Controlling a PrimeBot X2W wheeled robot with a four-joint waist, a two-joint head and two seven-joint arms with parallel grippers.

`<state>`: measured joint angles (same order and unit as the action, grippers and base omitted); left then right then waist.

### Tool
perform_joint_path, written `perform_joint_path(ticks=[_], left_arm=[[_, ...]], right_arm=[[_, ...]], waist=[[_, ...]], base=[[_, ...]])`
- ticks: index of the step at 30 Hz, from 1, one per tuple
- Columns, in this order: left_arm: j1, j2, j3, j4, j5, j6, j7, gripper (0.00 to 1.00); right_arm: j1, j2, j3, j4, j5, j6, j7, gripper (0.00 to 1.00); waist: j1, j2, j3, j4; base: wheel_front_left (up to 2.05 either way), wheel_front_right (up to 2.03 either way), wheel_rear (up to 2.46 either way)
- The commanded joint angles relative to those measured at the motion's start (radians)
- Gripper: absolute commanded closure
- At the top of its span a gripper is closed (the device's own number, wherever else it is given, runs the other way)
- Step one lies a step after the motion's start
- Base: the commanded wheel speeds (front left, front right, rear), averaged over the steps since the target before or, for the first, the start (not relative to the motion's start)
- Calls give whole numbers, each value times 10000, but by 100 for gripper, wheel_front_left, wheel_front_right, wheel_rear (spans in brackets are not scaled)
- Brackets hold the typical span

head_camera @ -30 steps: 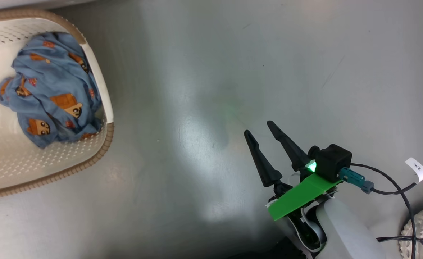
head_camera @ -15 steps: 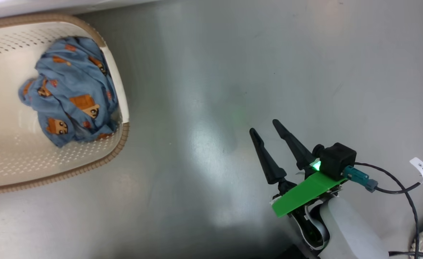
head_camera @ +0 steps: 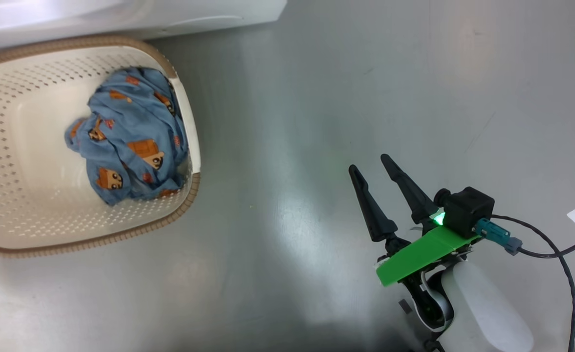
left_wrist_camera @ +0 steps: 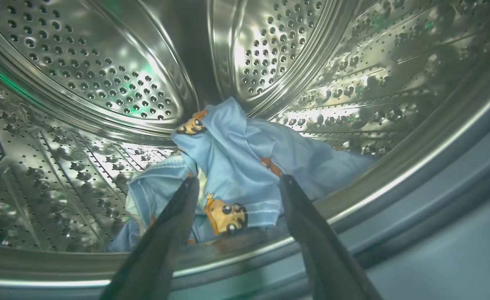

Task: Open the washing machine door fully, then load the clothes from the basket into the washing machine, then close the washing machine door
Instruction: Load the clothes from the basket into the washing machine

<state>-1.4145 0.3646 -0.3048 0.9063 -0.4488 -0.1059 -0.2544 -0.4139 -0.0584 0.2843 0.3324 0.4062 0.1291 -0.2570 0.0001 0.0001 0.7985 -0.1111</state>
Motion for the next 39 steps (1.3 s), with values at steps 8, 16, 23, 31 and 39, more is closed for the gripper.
perform_joint_path(ticks=[8, 16, 23, 31, 39], left_arm=[[2287, 366, 951, -1944, -225, 175, -71, 0], [4304, 160, 1804, -3724, 45, 372, -72, 0], [6296, -319, 2644, -5258, 473, 502, -73, 0], [8157, -1189, 3427, -6505, 999, 481, -73, 0], [9826, -1698, 3934, -7214, 1617, 297, -74, 0]], right_arm=[[544, 82, -11, -36, -277, 16, -48, 0], [760, 82, -312, 76, -477, 16, -48, 0], [988, 82, -384, 198, -555, 16, -48, 0], [1379, 82, -526, 348, -604, 16, -48, 0], [1734, 82, -563, 390, -858, 16, -48, 0]], waist=[[-1, -1, -969, 251], [-1, -1, -1762, 489], [-1, -1, -2690, 605], [-1, -1, -3877, 681], [-1, -1, -4971, 527]], base=[[0, 0, 0], [0, 0, 0], [0, 0, 0], [0, 0, 0], [0, 0, 0]])
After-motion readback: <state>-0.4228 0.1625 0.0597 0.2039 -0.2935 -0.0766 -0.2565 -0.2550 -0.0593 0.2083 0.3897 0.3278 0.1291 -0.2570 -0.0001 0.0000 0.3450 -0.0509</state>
